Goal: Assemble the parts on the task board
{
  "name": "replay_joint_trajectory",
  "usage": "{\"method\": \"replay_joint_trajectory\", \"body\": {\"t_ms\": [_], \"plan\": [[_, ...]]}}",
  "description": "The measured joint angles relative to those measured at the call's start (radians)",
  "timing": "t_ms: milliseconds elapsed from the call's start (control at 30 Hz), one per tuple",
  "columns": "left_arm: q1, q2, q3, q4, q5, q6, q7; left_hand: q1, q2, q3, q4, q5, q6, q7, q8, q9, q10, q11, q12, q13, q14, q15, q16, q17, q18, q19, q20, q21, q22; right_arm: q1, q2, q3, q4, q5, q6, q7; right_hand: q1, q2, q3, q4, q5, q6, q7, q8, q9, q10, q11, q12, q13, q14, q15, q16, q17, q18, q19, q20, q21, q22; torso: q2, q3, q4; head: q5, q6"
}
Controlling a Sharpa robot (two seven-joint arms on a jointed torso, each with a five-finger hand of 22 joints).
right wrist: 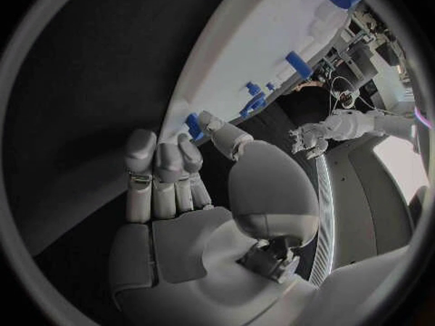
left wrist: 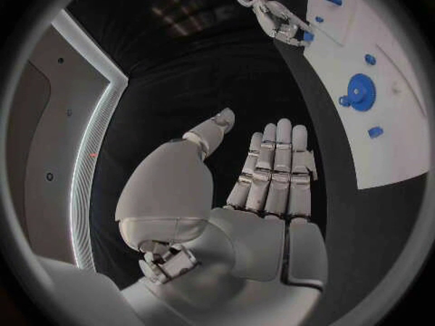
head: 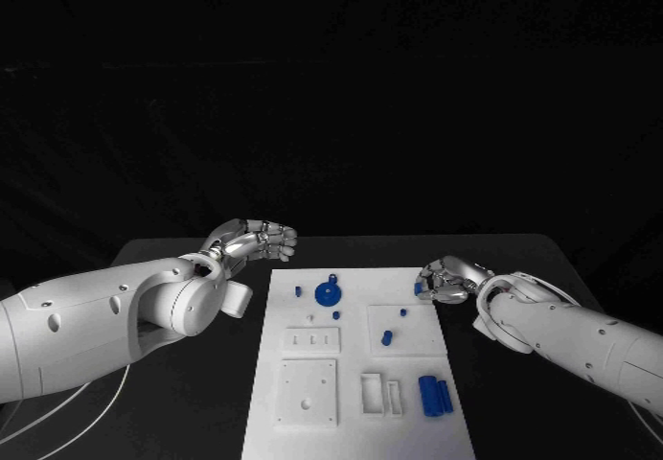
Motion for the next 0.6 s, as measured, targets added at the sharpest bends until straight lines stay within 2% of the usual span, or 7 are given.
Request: {"method": "replay_joint_trajectory", "body": {"t_ms": [267, 600], "plan": [[0.000, 0.000, 0.000, 0.000, 0.000, 0.001, 0.000, 0.000, 0.000, 0.000, 0.000, 0.000, 0.000, 0.000, 0.000, 0.000, 0.000, 0.000, 0.000, 0.000, 0.000, 0.000, 0.000, 0.001, 0.000, 0.000, 0.000, 0.000, 0.000, -0.001, 0.005, 0.000, -0.001, 0.000, -0.001, 0.000, 0.004, -0.004, 0.008, -0.003, -0.004, 0.003, -0.003, 0.000, 0.000, 0.004, -0.004, 0.004, 0.003, 0.000, 0.000, 0.000, 0.001, 0.000, 0.002, 0.002, 0.000, 0.000, 0.000, -0.0006, 0.0013, -0.001, 0.002], [0.000, 0.003, 0.000, -0.002, 0.000, 0.001, 0.000, 0.000, 0.000, 0.000, 0.000, 0.000, 0.000, 0.000, 0.000, 0.000, 0.000, 0.000, 0.000, 0.000, 0.000, 0.000, -0.004, 0.001, -0.001, 0.000, 0.000, 0.000, 0.000, -0.001, 0.007, 0.000, 0.001, -0.001, -0.001, 0.000, 0.004, -0.004, 0.011, -0.005, -0.004, 0.006, -0.006, 0.004, 0.001, 0.004, -0.003, 0.004, 0.003, 0.004, -0.004, 0.000, 0.002, 0.000, 0.002, 0.002, 0.000, 0.000, 0.000, -0.0011, 0.0013, 0.001, -0.002]]}}
